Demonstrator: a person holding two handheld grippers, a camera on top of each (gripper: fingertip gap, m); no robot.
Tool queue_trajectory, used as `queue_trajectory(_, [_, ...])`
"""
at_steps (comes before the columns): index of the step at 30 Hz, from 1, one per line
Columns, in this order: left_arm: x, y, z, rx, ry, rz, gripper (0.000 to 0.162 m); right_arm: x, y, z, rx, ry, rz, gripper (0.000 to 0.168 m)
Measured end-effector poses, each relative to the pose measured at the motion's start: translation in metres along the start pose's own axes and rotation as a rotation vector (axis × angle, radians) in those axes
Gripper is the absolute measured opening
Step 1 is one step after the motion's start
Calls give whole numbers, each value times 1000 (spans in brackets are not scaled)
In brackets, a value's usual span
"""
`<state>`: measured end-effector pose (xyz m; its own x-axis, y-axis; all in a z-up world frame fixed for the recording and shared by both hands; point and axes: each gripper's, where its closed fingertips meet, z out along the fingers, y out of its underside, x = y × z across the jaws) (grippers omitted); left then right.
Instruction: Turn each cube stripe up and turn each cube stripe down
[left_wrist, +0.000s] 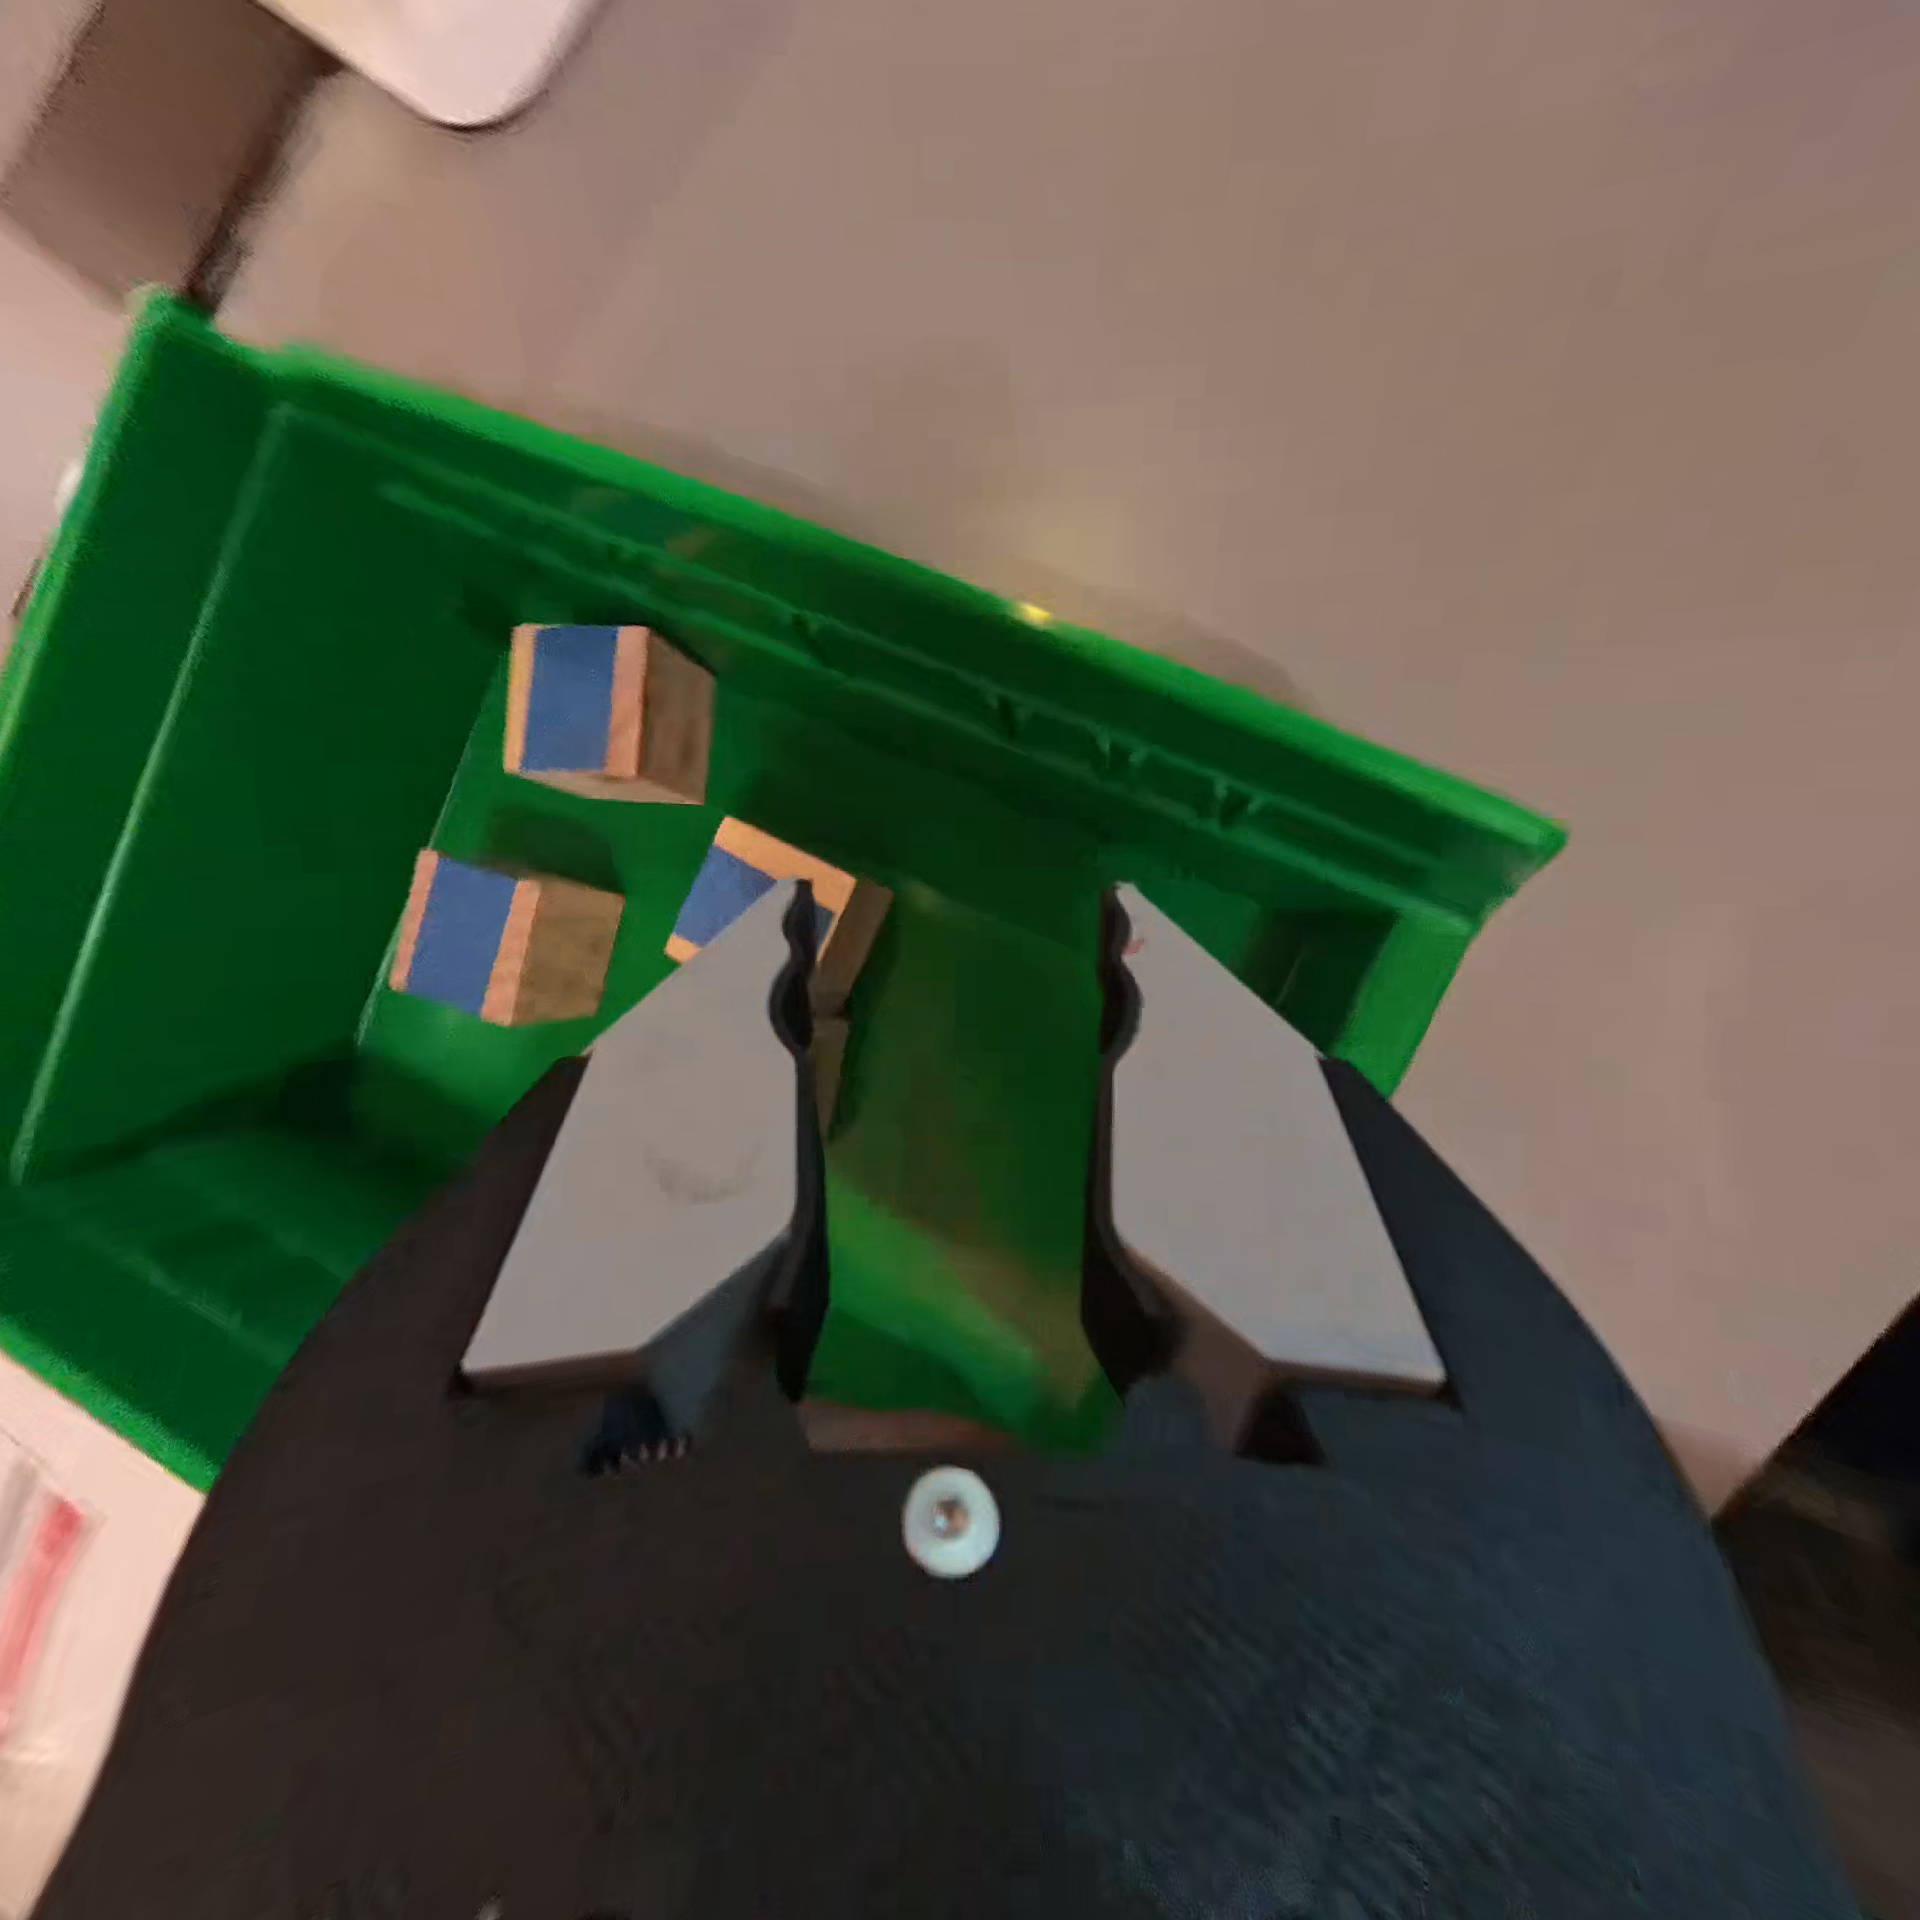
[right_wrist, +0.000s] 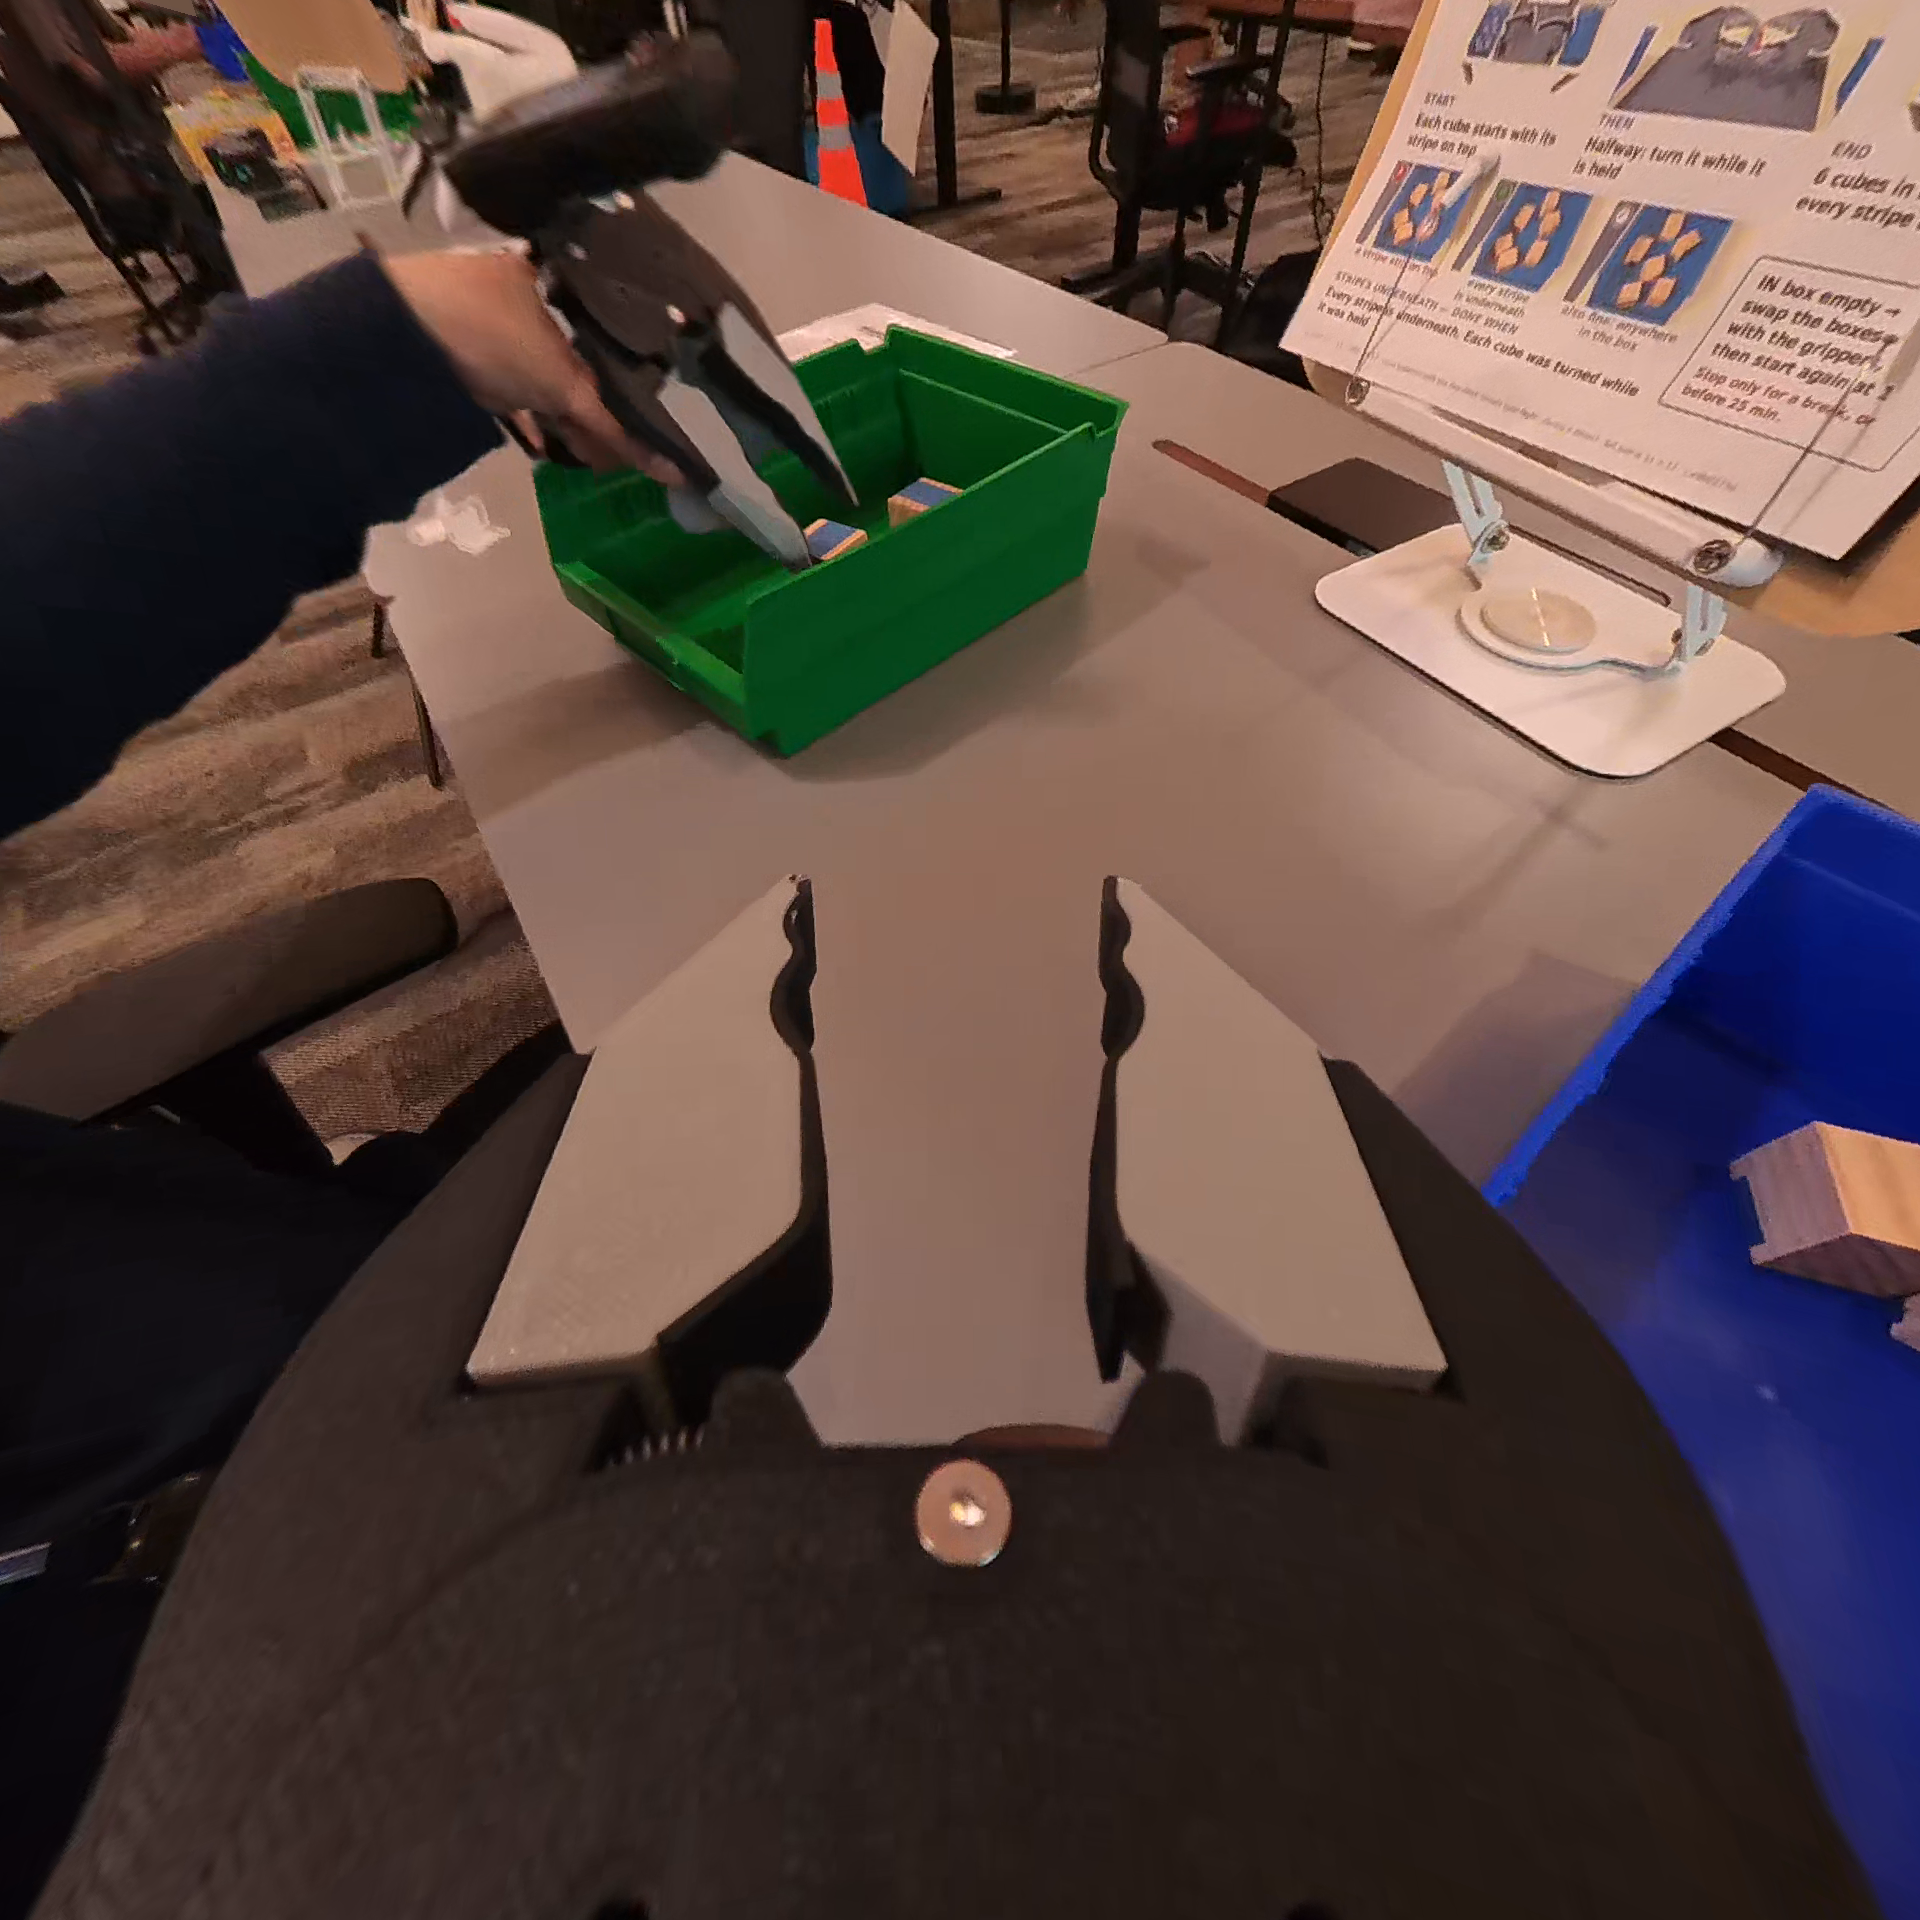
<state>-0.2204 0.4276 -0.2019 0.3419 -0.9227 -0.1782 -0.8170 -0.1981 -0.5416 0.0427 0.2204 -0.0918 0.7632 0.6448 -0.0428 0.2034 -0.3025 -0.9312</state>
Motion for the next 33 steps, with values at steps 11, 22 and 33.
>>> queue_trajectory(11, [-40, 23, 39, -279, 55, 430, 58, 5, 6, -26, 53, -89, 91, 52])
queue_trajectory(22, [-43, 24, 55, -273, 86, 445, 46, -6, 14, -16, 28, -185, 105, 52])
queue_trajectory(33, [125, -107, -111, 776, -51, 614, 45, -61, 1, 20, 88, -477, 254, 60])
